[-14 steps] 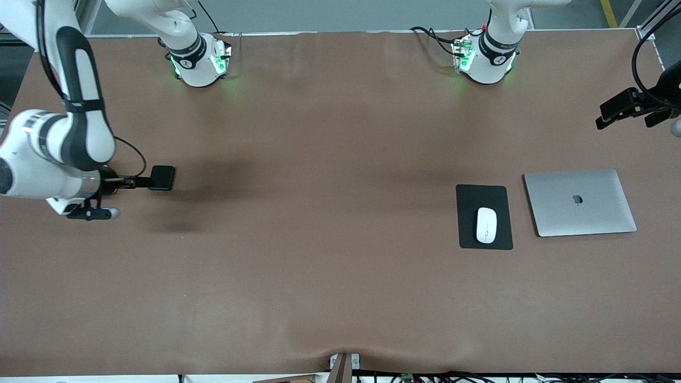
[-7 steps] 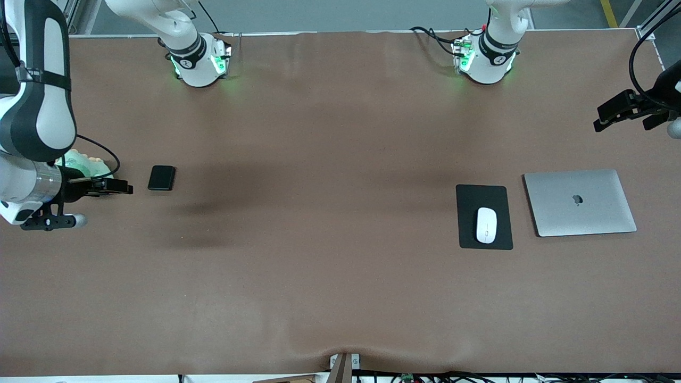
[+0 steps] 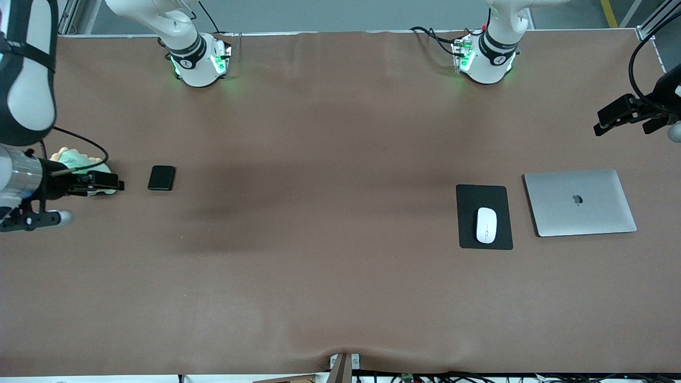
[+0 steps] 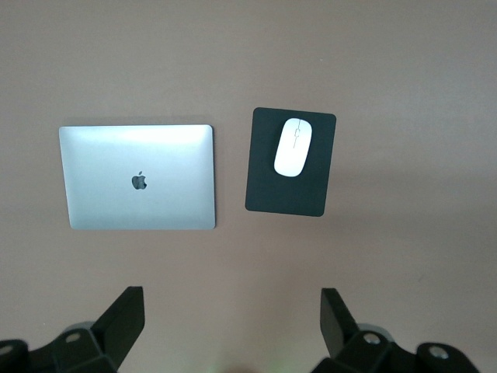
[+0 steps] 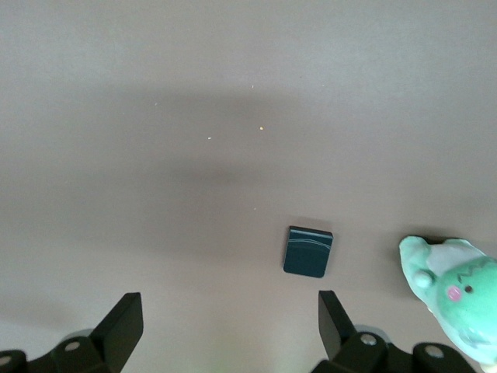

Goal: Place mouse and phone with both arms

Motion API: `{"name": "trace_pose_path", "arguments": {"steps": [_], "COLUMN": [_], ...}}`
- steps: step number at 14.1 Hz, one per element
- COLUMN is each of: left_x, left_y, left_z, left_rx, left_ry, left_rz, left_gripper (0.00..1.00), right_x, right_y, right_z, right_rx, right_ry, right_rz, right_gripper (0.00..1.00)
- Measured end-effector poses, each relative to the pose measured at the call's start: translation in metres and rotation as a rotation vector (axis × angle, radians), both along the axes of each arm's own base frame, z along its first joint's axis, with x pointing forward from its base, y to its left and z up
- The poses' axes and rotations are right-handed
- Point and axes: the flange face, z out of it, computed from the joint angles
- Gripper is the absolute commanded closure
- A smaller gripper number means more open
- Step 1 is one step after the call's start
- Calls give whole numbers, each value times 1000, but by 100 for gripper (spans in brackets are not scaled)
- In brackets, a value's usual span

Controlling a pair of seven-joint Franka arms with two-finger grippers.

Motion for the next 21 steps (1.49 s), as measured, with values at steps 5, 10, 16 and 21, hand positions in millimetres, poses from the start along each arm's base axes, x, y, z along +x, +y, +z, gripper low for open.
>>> {"name": "trace_pose_path", "arguments": {"steps": [5,10,16,21], "left_x": [0,-1,-1,-1], "left_y": [6,9,17,17], "left_z": [-1,-2,-4,-4], "left_rx": [8,20,19,19], "left_ry": [5,10,15,14], "left_rz": [-47,-125,-129,-120], "left_gripper": [0,0,0,0], "right_x": [-12,-30,-69,-115], "right_y": [-35,-51,-54,-40], "right_z": [80,125,158,159], "right_rx": [8,-13,-2,-7], "right_ry": [-49,-95,-53,-90], "right_rz": [-31,-48,-163,-174], "right_gripper": [0,0,0,0]}}
